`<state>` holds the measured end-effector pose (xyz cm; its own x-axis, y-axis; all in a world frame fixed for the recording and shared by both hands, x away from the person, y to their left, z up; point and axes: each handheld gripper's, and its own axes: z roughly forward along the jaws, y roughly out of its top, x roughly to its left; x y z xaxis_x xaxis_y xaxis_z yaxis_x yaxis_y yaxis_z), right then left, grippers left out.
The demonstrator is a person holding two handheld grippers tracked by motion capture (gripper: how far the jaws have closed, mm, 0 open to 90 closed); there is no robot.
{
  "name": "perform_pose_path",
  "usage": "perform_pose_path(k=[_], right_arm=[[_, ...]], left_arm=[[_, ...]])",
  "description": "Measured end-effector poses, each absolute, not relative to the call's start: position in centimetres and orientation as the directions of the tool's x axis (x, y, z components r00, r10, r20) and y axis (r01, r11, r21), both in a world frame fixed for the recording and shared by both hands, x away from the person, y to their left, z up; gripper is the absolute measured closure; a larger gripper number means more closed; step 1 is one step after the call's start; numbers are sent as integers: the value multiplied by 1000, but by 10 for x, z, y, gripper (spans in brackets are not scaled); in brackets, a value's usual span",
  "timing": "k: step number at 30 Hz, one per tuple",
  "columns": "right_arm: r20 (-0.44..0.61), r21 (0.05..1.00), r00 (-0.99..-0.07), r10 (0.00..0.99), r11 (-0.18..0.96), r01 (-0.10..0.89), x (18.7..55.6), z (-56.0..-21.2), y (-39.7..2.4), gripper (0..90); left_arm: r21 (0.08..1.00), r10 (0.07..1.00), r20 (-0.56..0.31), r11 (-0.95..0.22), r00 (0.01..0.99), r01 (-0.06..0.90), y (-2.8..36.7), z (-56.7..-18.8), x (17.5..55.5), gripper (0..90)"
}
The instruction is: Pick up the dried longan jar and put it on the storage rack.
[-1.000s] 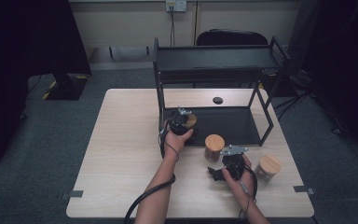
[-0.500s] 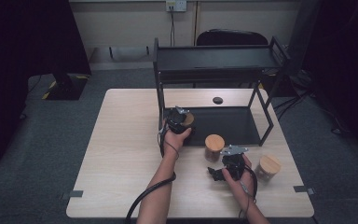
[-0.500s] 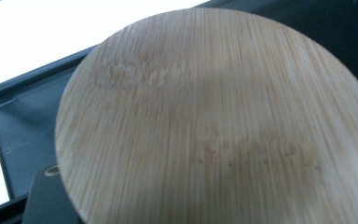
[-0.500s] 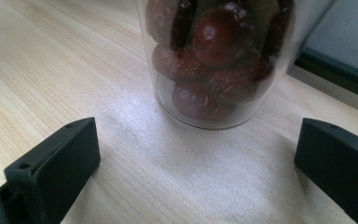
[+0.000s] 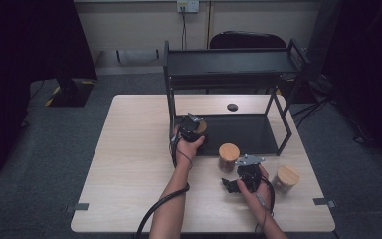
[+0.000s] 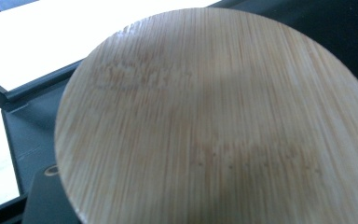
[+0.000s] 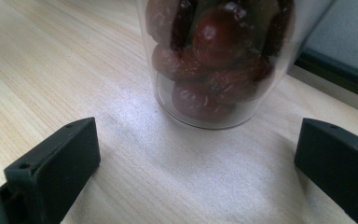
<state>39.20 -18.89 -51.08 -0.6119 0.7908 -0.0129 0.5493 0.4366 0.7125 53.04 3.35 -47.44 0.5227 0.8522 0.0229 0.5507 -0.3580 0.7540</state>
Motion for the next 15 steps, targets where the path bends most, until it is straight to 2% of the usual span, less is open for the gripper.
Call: perform_pose_path(k=[15], right_arm=[[-13,712,-612,791,437,549,392,-511,-189,0]], left_arm=[[755,868,33,-346,495,557,28,-475,536,259]])
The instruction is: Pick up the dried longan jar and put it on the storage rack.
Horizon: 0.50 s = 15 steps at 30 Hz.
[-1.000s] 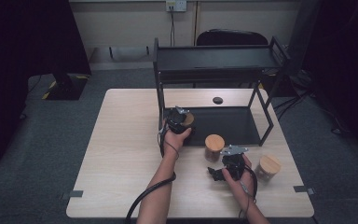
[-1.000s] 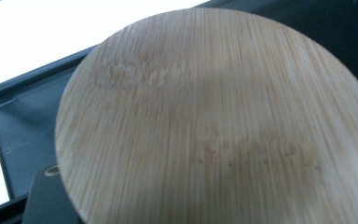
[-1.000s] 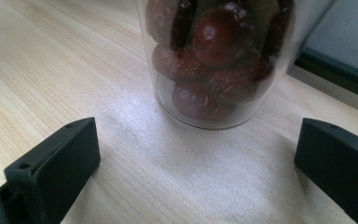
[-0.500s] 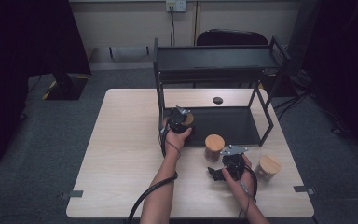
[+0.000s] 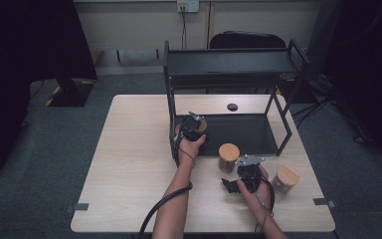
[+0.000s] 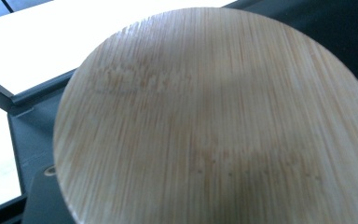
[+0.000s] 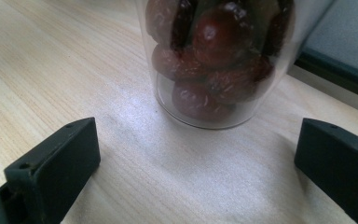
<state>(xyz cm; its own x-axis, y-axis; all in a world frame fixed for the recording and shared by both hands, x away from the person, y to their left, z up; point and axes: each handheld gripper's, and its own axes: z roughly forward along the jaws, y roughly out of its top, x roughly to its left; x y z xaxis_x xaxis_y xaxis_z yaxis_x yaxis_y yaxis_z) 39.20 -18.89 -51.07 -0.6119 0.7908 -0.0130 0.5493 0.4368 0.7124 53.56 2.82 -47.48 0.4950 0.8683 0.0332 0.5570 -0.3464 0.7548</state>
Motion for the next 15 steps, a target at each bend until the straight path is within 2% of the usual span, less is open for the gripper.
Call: perform_pose_path(k=[15], right_arm=[[-13,712,-612,791,437,549,392,-511,-189,0]], left_arm=[[755,880,33,-333,475,565,25,-475,542,258]])
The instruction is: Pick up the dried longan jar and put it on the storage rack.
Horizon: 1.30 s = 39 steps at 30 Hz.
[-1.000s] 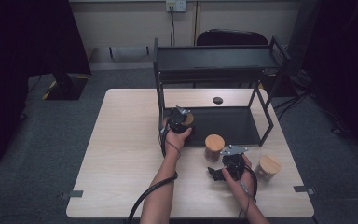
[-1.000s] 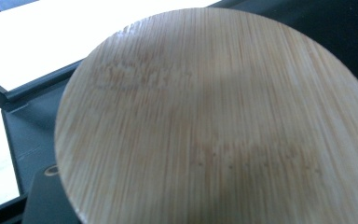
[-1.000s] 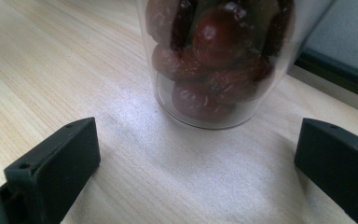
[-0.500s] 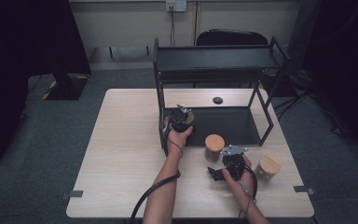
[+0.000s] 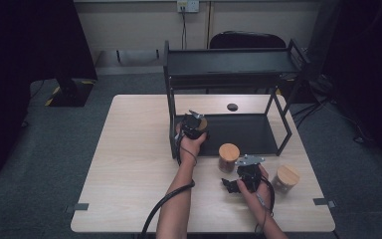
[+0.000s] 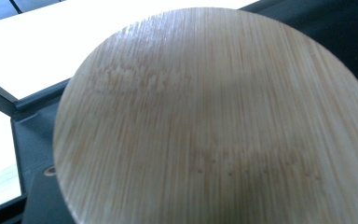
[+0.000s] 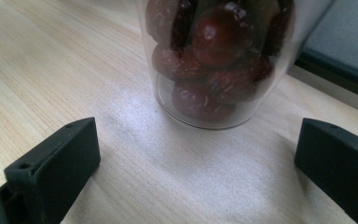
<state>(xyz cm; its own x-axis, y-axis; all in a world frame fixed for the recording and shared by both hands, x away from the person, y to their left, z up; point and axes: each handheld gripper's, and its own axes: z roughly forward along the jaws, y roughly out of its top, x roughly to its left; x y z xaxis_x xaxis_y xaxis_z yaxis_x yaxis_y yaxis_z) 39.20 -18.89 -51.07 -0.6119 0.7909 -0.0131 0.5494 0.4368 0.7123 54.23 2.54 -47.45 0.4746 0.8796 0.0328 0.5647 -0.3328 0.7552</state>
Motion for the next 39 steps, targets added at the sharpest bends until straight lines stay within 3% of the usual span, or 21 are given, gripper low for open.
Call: perform_pose_path(k=[39], right_arm=[[-13,712,-612,791,436,550,392,-511,-189,0]], left_arm=[[742,893,30,-321,449,589,22,-472,551,246]])
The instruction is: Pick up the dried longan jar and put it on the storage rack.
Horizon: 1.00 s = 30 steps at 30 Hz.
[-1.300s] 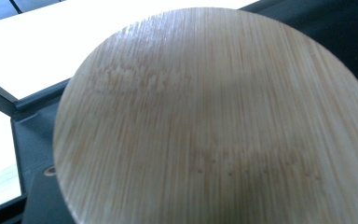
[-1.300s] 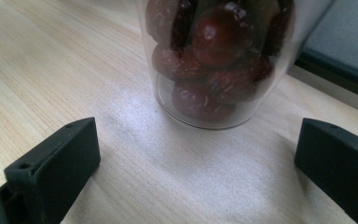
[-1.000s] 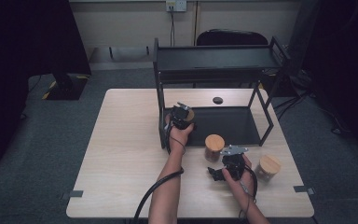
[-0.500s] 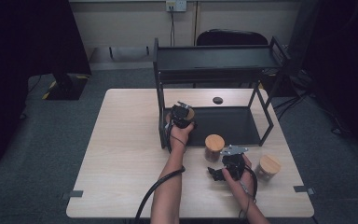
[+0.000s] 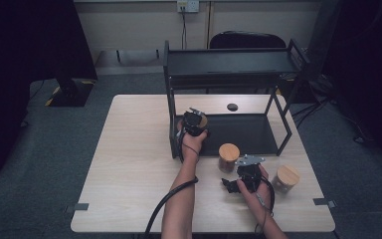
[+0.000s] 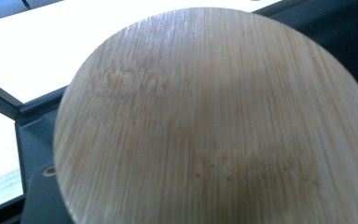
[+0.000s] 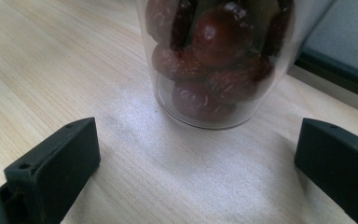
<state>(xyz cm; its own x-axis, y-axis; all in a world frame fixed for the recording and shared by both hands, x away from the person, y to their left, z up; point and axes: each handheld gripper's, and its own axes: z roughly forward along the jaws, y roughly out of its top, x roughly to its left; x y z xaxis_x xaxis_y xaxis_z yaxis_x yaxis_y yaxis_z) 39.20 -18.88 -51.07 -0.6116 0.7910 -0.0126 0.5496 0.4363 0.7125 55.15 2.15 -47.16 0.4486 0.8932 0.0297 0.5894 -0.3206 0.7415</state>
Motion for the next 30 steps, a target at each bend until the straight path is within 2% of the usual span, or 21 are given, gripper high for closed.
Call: perform_pose_path(k=[9,30], right_arm=[[-13,712,-612,791,437,549,392,-511,-189,0],[-13,713,-612,791,436,549,392,-511,-189,0]], left_arm=[[733,893,-17,-295,450,613,18,-472,551,79],[742,898,-66,-247,436,623,27,-469,534,58]])
